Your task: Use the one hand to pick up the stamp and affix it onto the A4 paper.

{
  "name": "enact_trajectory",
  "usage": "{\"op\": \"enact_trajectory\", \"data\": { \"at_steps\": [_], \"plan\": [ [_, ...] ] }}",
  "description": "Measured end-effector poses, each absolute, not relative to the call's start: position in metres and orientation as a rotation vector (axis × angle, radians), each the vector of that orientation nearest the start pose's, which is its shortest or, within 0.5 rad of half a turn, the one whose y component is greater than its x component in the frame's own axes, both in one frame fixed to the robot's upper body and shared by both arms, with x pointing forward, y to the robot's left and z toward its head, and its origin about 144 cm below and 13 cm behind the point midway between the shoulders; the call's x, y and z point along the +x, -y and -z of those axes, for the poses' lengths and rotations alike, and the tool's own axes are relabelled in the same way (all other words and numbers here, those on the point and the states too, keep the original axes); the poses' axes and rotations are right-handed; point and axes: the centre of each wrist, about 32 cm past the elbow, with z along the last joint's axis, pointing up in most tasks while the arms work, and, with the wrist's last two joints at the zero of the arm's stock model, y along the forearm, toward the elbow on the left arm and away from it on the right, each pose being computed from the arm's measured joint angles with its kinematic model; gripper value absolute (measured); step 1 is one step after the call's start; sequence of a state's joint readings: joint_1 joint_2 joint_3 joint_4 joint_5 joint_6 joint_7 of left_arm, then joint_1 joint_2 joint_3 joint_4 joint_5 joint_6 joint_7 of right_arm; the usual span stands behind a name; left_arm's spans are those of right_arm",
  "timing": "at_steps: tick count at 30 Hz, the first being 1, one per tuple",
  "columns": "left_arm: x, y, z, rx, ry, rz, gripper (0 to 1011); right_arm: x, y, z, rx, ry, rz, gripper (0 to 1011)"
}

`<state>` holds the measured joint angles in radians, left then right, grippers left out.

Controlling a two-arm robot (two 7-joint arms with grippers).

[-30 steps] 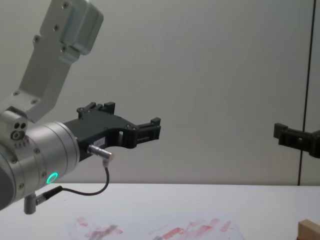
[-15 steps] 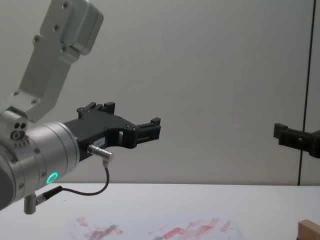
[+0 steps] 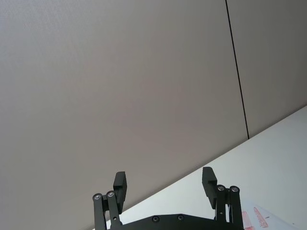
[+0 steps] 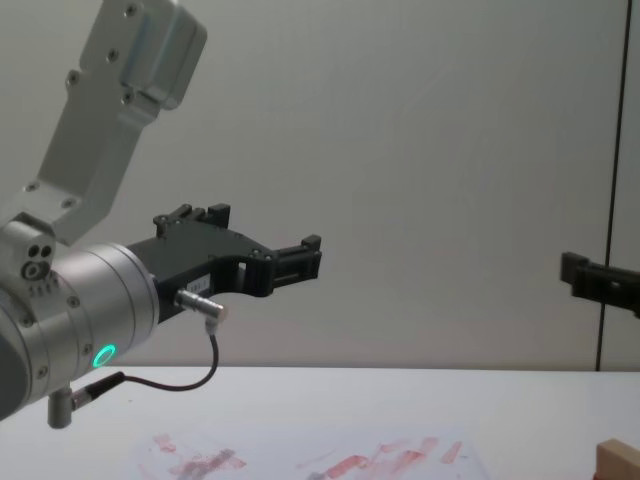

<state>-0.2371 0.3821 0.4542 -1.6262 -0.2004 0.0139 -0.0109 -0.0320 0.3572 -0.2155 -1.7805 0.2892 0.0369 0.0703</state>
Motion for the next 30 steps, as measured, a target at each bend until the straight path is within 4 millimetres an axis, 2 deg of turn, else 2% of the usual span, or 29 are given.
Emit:
{"op": "enact_trajectory", "data": {
  "at_steps": [12,18,30],
  "plan": [
    [0.492,-0.198,-1.204,0.061,0.268,-1.124,1002,0.411,0.27,-1.185,-0.115,0.06,1.236,1001],
    [0.492,-0.198,-1.204,0.061,0.268,-1.124,1002,0.401,0.276,-1.181,-0.196,0.04,1.228,1001],
    [0.492,-0.198,-1.204,0.061,0.268,-1.124,1003,0.401,0.275,-1.17,-0.33,0.019,1.207,1001]
  ]
}}
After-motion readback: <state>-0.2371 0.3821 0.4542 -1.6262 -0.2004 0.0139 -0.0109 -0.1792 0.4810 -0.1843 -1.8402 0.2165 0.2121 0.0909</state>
